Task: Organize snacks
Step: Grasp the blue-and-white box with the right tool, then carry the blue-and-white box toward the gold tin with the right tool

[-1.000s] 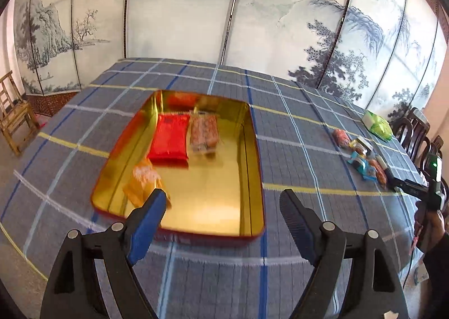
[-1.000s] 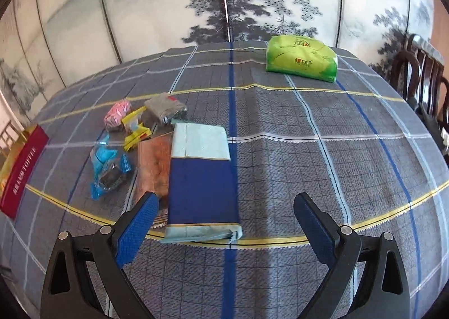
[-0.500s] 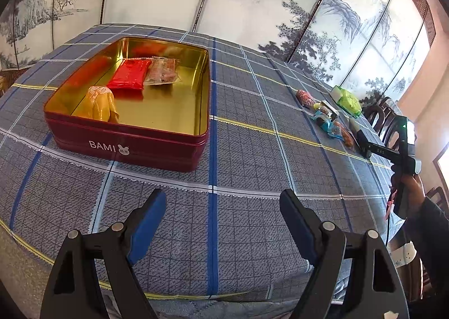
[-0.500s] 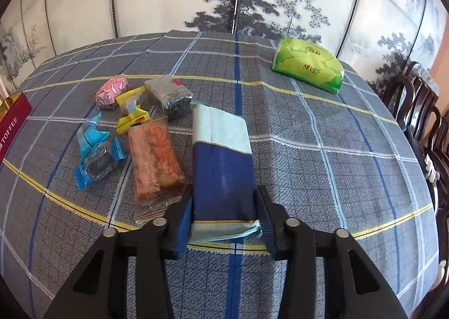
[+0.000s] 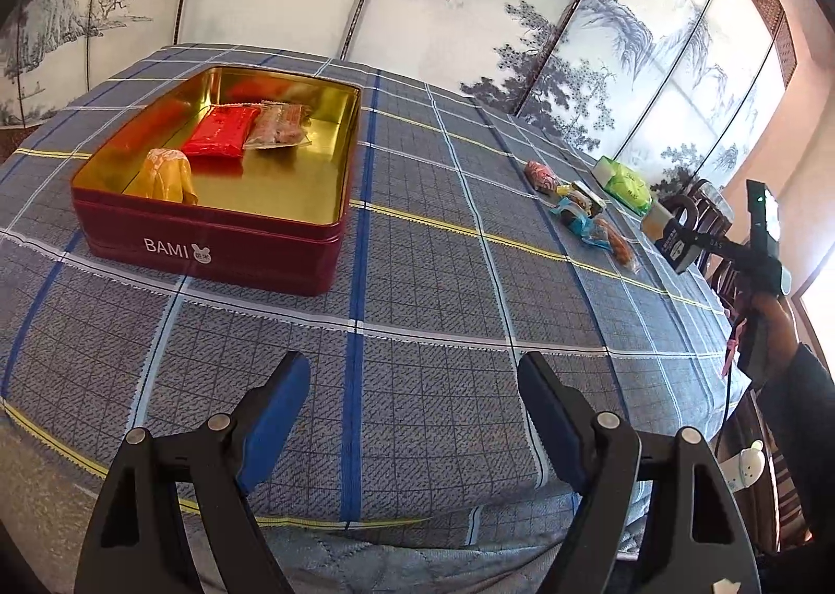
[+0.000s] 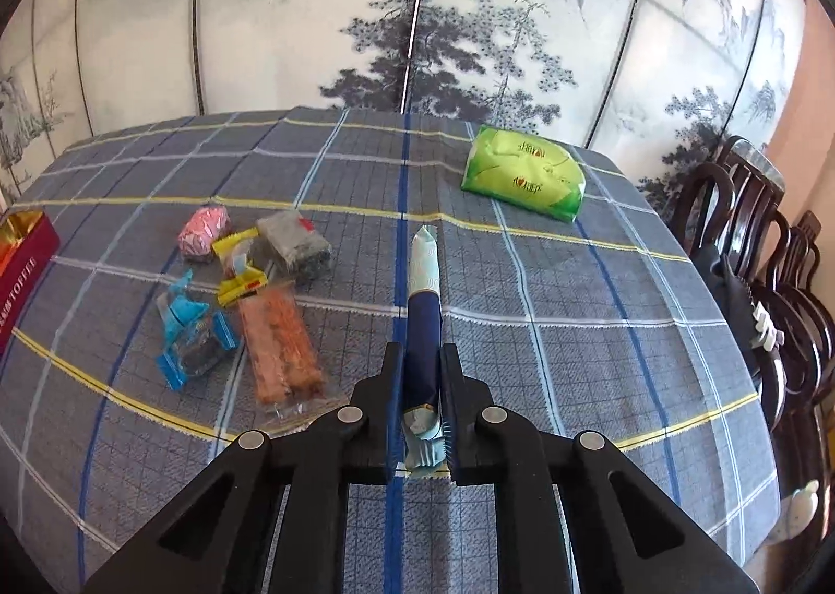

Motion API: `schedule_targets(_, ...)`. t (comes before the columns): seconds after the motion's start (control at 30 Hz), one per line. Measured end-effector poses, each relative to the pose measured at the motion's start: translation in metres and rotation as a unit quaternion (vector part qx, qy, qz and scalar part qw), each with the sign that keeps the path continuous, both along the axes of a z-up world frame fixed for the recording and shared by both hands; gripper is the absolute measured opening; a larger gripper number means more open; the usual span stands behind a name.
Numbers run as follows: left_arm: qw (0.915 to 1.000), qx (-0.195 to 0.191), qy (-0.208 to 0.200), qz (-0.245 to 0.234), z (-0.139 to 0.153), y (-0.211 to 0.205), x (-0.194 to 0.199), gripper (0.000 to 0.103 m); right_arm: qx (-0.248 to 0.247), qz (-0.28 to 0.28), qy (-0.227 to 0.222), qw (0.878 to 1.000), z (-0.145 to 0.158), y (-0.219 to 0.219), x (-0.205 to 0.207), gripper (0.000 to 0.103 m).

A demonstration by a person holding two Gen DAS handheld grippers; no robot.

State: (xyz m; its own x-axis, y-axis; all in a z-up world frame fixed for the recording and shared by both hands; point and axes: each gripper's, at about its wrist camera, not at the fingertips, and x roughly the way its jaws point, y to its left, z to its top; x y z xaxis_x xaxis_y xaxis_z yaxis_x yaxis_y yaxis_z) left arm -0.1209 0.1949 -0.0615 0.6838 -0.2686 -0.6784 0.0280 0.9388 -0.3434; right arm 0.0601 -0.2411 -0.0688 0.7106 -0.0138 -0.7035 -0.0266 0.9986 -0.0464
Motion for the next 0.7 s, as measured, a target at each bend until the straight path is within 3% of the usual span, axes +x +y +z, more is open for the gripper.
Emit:
schedule_targets(0.1,1.0,0.005,-0.004,0.004,0.002,0.002,-0.005,0.078,0.014,0.004,-0.027,1.0,0.028,0.005,-0.006,0.014)
schedule_targets(0.27,0.9989,0.04,-0.019,0.011,0.001,-0.006,-0.019,0.078,-0.024,0.023,-0.073,0.997,0.078,0.05,-0.002,0.014)
schedule_targets(0.7,0.998,0.059,-0.002,0.022,-0.019,-0.005,-0.055,0.078,-0.007,0.032,-0.102,0.994,0.115,0.13,0.031,0.014)
